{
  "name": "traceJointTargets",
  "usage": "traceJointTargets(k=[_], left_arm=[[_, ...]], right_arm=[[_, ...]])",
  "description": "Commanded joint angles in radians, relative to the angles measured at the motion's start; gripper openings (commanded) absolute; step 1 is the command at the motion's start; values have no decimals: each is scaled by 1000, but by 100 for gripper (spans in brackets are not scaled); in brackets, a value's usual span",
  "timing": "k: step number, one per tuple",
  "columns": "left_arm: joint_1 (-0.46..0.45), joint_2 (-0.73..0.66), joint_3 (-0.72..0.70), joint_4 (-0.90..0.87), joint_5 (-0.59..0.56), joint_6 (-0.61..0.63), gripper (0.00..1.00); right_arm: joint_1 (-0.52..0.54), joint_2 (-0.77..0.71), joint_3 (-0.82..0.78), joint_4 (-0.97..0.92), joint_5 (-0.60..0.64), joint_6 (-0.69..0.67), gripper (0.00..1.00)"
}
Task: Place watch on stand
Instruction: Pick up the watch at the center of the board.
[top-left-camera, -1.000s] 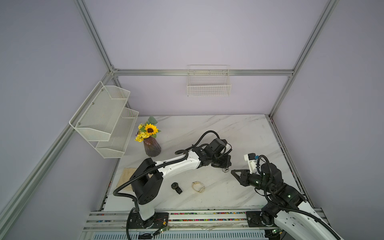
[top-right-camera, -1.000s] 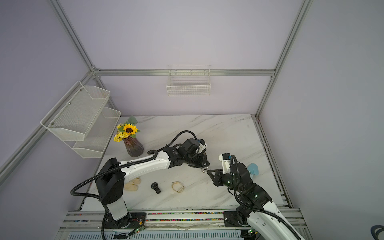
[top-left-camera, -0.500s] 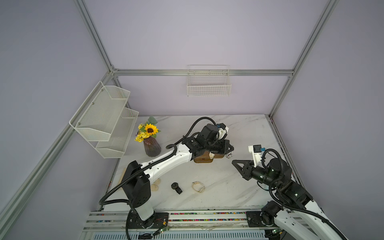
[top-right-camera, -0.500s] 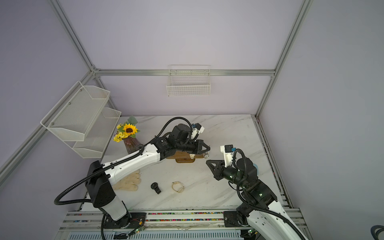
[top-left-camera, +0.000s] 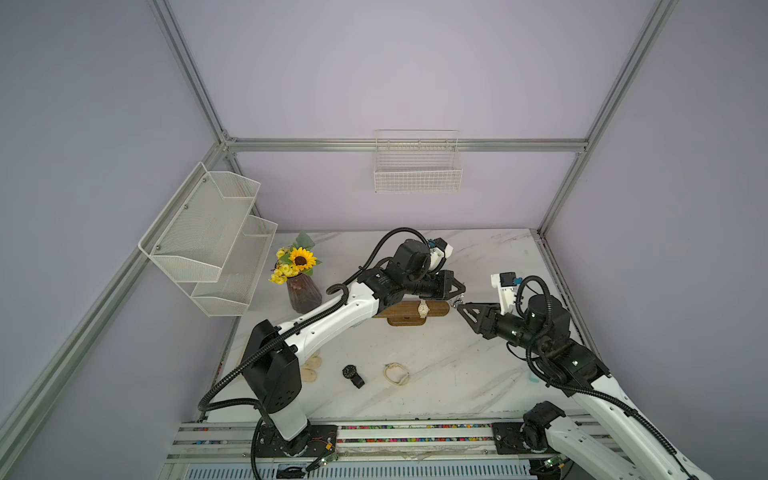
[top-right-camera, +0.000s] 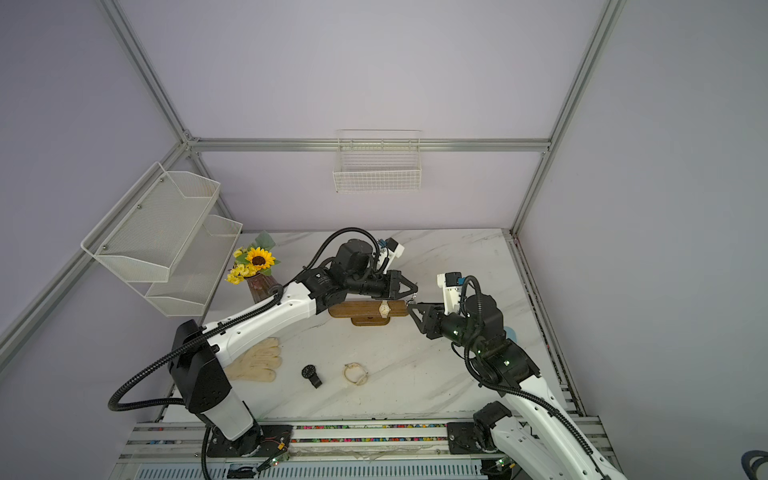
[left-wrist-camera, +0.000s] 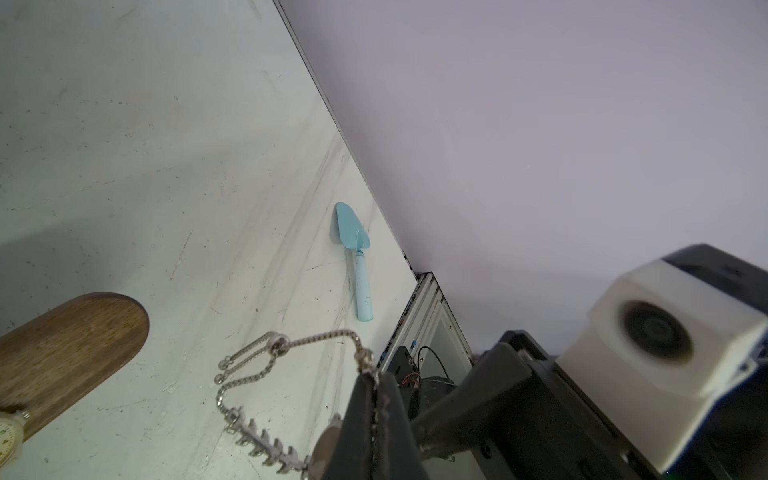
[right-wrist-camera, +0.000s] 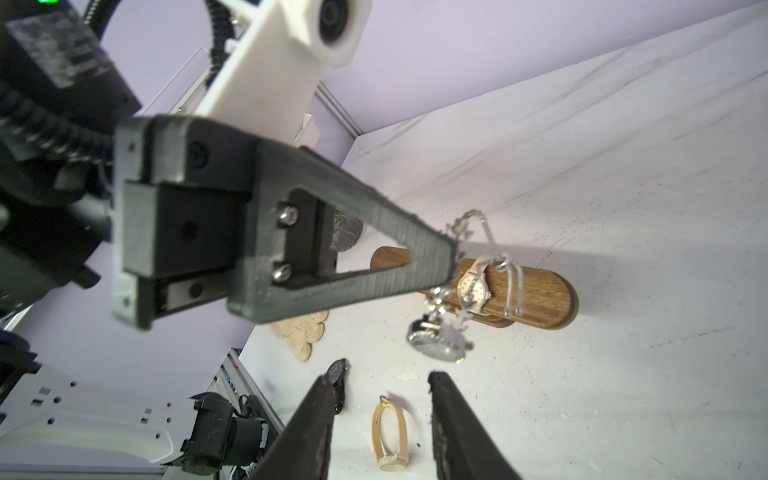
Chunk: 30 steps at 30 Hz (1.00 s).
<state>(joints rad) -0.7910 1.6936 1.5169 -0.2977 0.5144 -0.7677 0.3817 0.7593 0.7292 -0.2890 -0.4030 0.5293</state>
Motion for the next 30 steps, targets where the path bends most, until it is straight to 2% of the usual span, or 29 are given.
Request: traceJointTargets(k=[1, 8, 12, 17, 20, 30], left_arm=[[14, -50, 19, 66, 38, -15, 0], [37, -82, -7, 93, 61, -29, 0], [57, -89, -16, 129, 84, -52, 0], [75, -70, -11, 148, 133, -83, 0], [78, -64, -8, 149, 145, -88, 0], [82, -72, -18, 164, 157, -99, 1]], right_arm=[[-86, 31, 42, 102, -162, -6, 40], [-191, 97, 5, 273, -348, 81, 38], [-221, 80, -37, 384, -433, 122, 44], [-221, 77, -71, 446, -457, 119, 52], [-221, 91, -95, 537, -475, 146, 53], [-221, 177, -73, 584, -478, 111, 53]])
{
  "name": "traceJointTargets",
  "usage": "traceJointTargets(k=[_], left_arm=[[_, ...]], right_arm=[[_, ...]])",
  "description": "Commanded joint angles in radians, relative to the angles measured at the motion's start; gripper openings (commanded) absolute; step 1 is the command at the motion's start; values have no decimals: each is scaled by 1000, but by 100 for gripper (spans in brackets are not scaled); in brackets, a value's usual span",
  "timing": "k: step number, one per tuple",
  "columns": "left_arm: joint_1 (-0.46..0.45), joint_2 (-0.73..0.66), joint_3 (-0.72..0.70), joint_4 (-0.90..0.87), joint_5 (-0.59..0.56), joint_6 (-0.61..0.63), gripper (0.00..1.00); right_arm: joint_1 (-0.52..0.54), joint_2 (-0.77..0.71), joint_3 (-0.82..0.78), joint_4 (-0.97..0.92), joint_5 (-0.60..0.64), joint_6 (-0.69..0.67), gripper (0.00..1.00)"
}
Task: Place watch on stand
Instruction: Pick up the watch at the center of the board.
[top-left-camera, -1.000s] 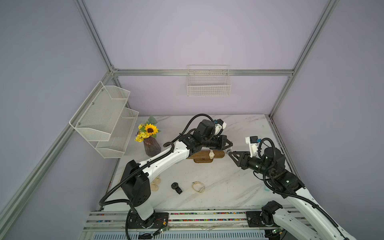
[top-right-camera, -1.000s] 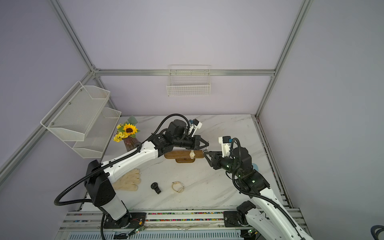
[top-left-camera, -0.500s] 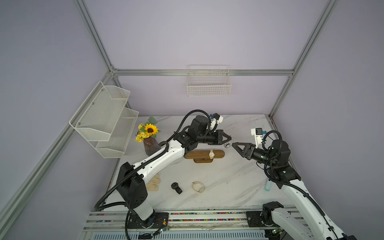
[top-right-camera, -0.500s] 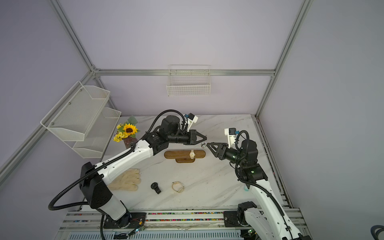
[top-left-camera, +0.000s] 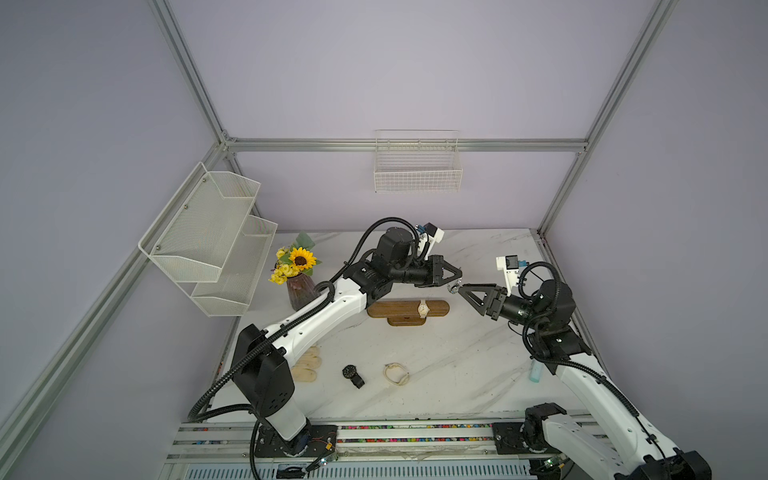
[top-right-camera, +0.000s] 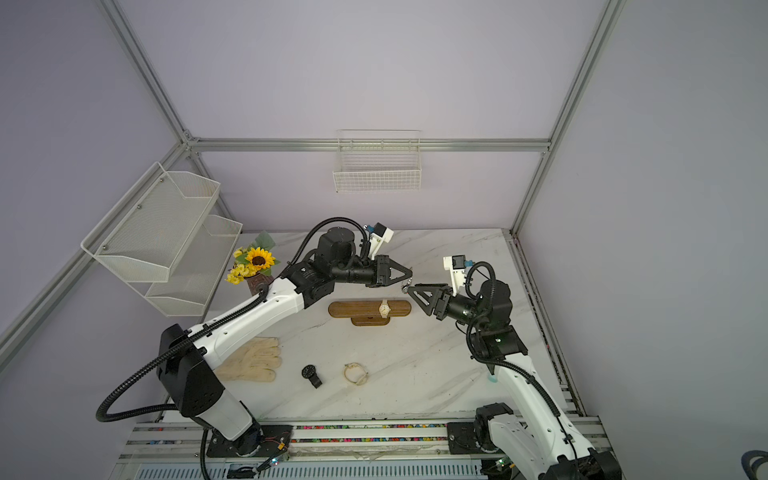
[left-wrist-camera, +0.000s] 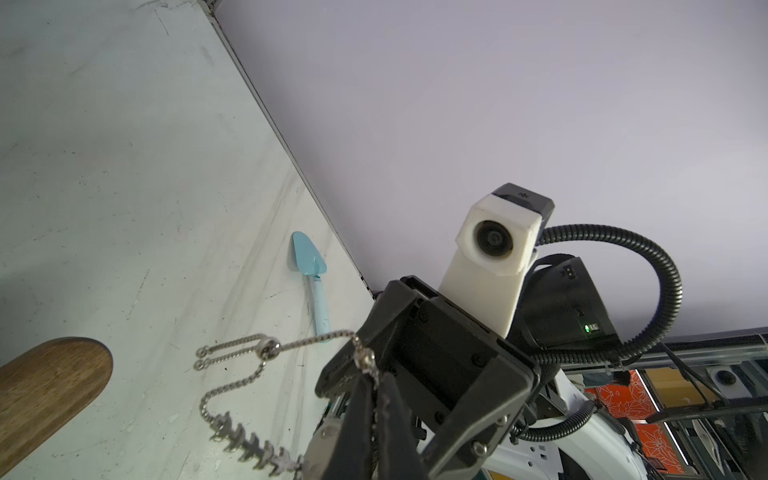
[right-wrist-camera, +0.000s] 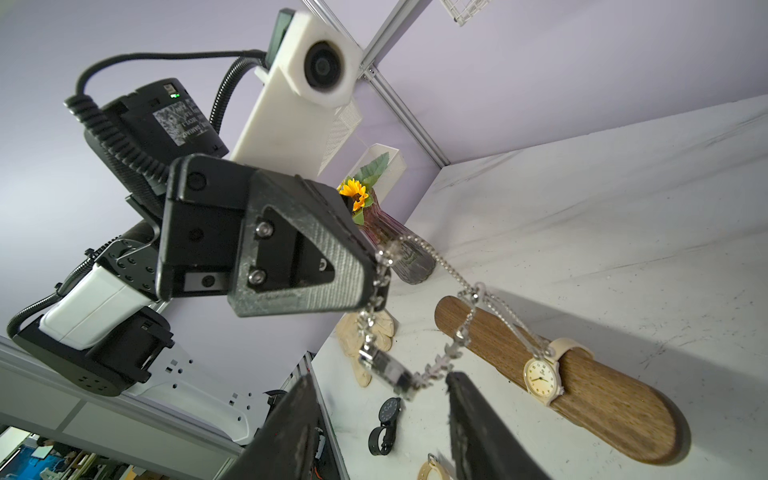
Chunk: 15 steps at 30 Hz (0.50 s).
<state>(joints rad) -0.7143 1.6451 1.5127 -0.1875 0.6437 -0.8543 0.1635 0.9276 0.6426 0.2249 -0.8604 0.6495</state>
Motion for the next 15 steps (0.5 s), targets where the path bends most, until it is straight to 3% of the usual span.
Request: traceJointTargets(k=[1, 15], left_arm=[[5, -24, -15, 58, 30, -14, 1], [6, -22, -45, 91, 40, -33, 1]], right_arm=[[-3, 22, 19, 74, -29, -10, 53], [-3, 96, 62, 227, -138, 67, 47]])
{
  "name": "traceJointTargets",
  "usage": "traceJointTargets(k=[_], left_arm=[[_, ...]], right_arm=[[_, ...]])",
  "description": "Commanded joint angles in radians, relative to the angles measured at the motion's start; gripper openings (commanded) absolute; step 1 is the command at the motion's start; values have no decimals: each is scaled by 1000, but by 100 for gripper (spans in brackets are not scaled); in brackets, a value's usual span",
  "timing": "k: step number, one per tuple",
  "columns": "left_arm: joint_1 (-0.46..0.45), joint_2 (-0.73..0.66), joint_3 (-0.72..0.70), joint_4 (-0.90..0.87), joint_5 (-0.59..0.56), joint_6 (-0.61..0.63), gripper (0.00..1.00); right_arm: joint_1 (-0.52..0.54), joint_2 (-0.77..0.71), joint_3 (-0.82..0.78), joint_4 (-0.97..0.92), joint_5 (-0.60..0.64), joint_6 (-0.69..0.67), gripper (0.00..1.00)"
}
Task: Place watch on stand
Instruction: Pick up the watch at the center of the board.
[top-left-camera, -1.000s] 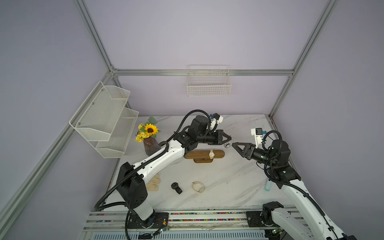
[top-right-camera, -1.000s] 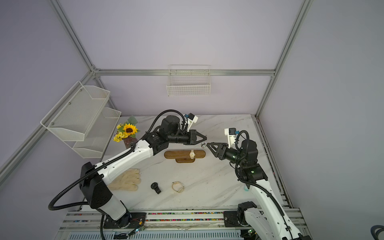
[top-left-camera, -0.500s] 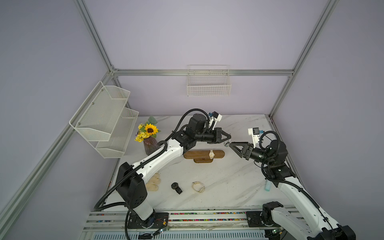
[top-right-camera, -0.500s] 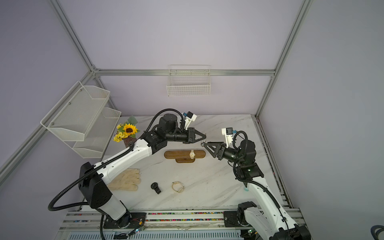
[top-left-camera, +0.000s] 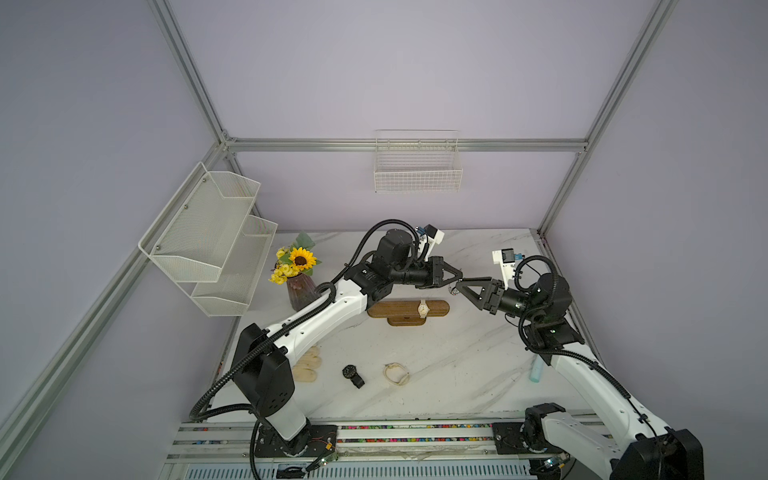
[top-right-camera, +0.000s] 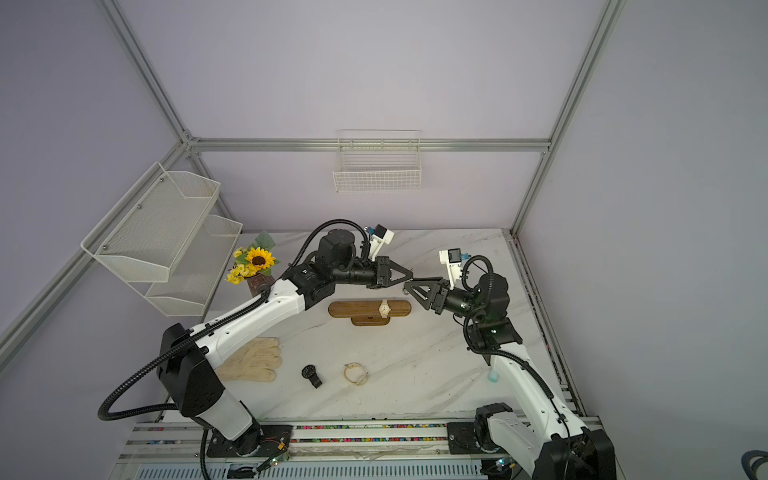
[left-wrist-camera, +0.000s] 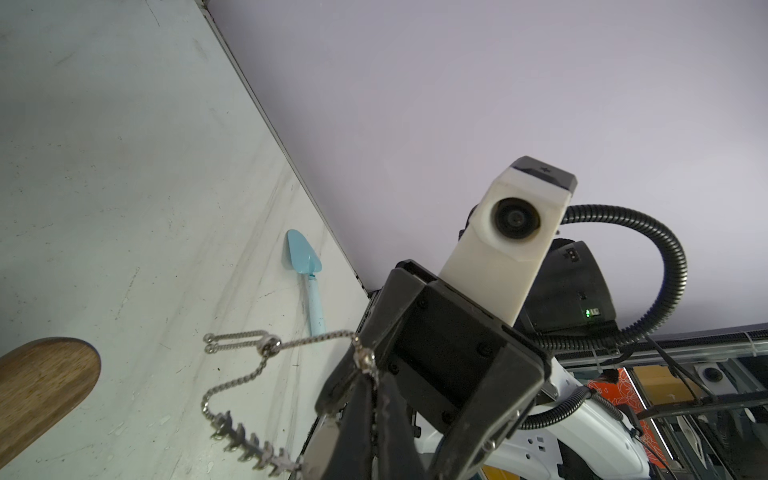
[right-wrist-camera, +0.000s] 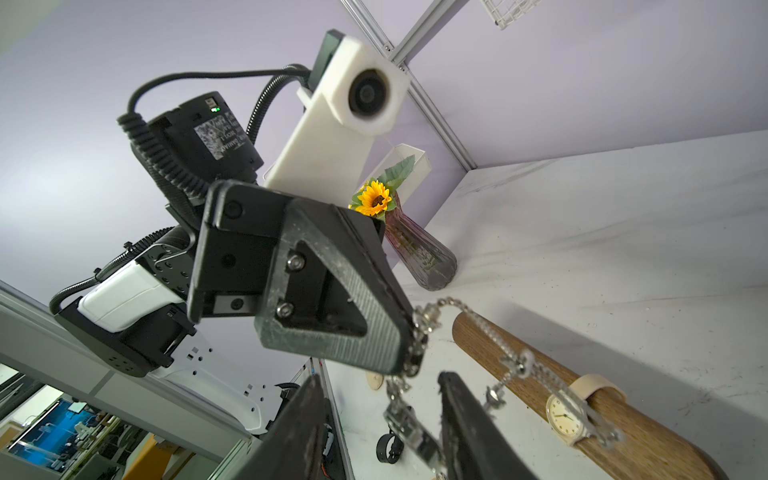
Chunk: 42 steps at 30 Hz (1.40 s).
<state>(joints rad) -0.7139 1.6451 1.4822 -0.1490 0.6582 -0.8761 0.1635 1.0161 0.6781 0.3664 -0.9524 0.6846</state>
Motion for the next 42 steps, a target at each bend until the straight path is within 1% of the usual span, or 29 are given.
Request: traceJointTargets(k=[1, 11, 13, 21, 23, 26, 31, 32, 33, 34, 35, 38, 40, 42], left_arm=[[5, -22, -17, 58, 26, -13, 1], [15, -25, -29, 76, 32, -27, 1], [16, -24, -33, 87, 38, -34, 1], [22, -28, -55, 118, 37, -54, 1], [23, -30, -63, 129, 43, -61, 1], [27, -37, -75, 138, 45, -66, 1], [31, -45, -82, 139, 47, -64, 1], [31, -44, -85, 140, 50, -64, 3], [31, -44, -84, 140, 52, -64, 5], [32, -44, -85, 140, 55, -64, 11], [32, -43, -86, 139, 57, -64, 21], [35, -52, -96, 137, 55, -58, 41], [41, -61, -102, 124, 45, -48, 49], [52, -74, -110, 103, 30, -32, 52]], right_arm=[[-2, 9, 28, 85, -50, 35, 47], [-3, 22, 6, 156, -90, 100, 43], [-3, 28, 5, 168, -101, 108, 39], [-3, 24, 7, 166, -117, 121, 28], [-2, 25, 6, 167, -120, 123, 21], [-3, 29, 5, 167, -117, 134, 16], [-2, 42, 12, 166, -121, 149, 15], [-2, 45, 15, 167, -125, 151, 13], [-3, 50, 18, 167, -131, 152, 12], [-2, 54, 22, 165, -133, 158, 12], [-3, 61, 24, 165, -136, 163, 12], [-2, 75, 31, 164, -146, 184, 11], [-3, 85, 37, 132, -149, 183, 9], [-2, 97, 42, 94, -152, 179, 9]])
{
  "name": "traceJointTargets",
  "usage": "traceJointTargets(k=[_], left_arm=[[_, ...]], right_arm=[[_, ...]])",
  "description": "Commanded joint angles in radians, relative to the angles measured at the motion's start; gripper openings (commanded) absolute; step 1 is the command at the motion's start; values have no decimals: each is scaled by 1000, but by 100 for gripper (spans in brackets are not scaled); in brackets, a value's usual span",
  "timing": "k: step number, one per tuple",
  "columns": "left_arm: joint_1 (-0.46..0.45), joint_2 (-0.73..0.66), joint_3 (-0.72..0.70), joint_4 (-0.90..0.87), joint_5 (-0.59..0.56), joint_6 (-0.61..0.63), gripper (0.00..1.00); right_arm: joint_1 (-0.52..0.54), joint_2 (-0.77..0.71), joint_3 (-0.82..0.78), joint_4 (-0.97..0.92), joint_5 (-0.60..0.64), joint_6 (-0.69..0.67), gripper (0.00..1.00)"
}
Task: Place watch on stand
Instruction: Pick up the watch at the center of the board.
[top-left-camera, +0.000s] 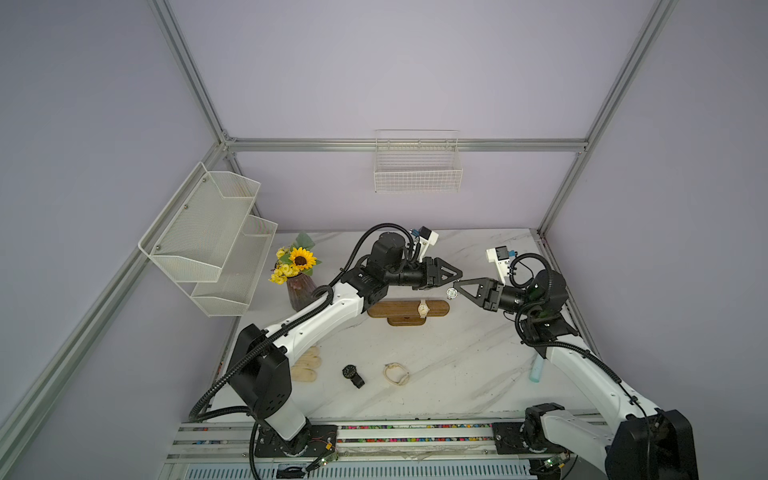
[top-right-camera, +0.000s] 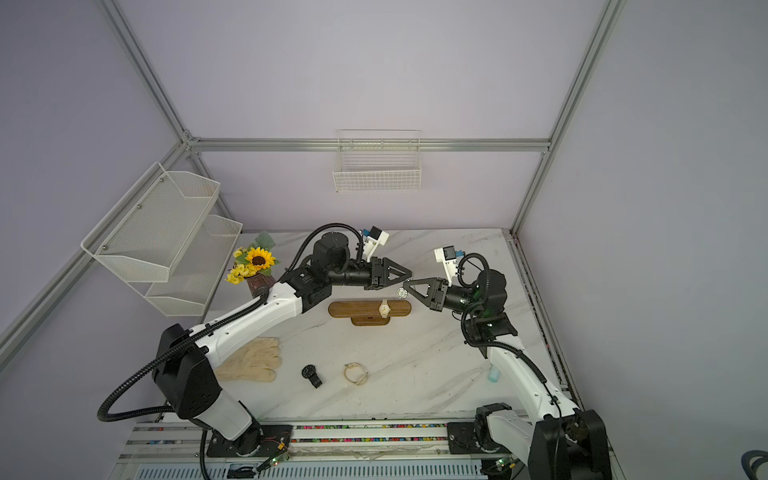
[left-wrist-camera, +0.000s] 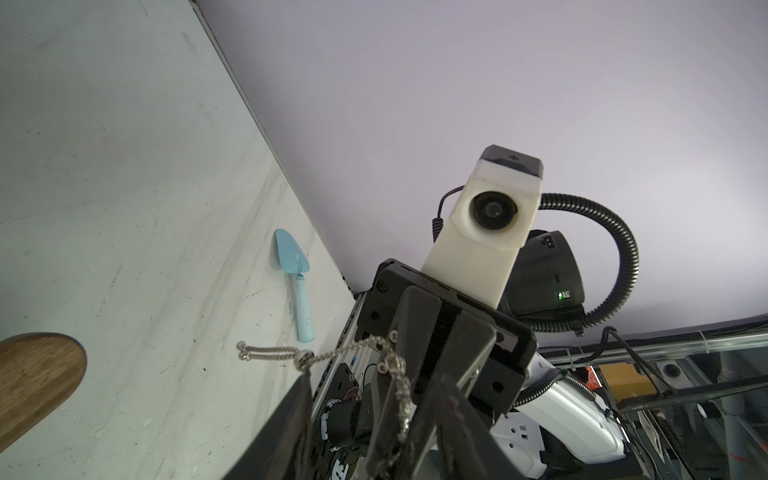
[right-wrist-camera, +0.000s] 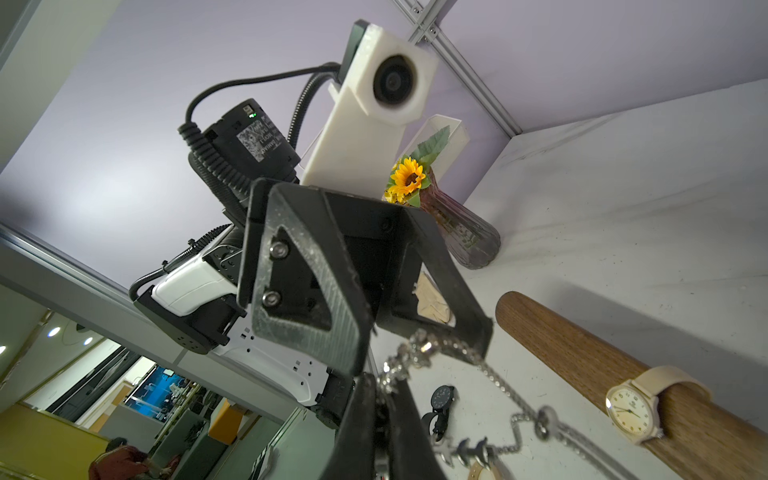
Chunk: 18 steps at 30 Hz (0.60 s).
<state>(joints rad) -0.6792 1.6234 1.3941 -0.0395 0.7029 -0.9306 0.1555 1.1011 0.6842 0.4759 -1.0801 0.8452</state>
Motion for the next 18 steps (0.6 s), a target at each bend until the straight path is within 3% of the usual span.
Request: traceJointTargets(k=[1, 11, 18], left_arm=[[25, -63, -29, -17, -23, 32, 54], [99, -149, -71, -135, -58, 126, 60], [110, -193, -126, -239, -120, 215, 59]], right_arm=[[3, 18, 35, -41, -21, 17, 9], [-12, 102, -17, -115, 20, 39, 7], [-125, 132, -6, -334, 24, -90, 4]])
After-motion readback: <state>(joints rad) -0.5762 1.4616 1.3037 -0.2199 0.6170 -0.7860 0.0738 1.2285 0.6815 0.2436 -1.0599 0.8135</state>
